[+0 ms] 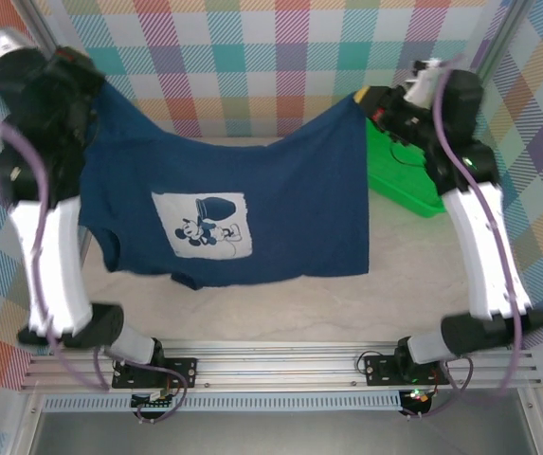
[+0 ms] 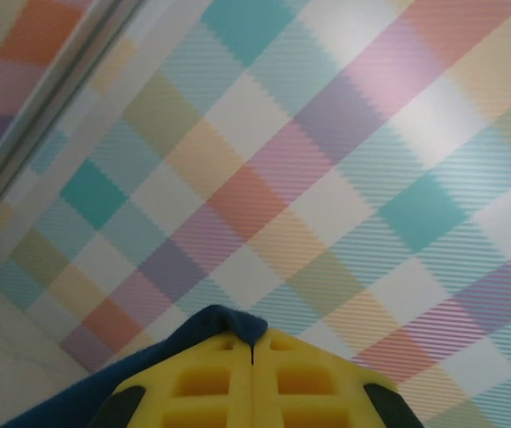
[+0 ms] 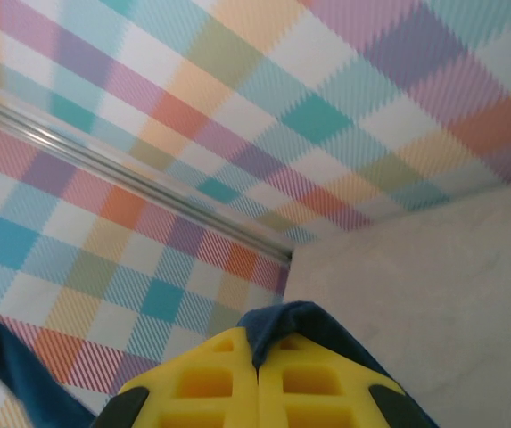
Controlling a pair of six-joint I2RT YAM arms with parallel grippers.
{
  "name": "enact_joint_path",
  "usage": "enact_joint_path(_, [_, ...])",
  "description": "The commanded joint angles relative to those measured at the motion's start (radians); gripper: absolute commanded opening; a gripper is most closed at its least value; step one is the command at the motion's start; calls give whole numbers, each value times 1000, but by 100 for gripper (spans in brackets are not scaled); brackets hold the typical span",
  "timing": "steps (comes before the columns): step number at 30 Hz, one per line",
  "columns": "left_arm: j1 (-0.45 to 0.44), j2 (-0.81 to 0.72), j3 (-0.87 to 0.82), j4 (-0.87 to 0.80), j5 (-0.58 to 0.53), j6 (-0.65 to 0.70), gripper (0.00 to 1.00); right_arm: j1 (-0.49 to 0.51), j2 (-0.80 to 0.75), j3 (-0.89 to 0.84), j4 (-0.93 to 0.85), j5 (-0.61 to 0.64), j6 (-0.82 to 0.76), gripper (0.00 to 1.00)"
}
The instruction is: Fold and stack the t-shirts
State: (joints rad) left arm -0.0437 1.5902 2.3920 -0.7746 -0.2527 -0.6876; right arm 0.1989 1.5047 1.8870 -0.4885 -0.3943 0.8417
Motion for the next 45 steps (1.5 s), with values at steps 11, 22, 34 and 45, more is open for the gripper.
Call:
enact_joint_path(11, [221, 361, 377, 74, 399, -146, 0, 16, 580, 785, -125, -94, 75, 0])
enact_joint_path(22, [242, -78, -38, 95, 410, -28, 0, -38, 512, 689, -70, -127, 103, 0])
enact_joint_path(34, [74, -753, -1477, 20, 381, -199, 0, 75, 142, -557, 53, -82, 58, 0])
enact_joint_path(45, [-139, -830, -1934, 55, 360, -479, 0, 152, 282, -773, -138, 165, -23, 0])
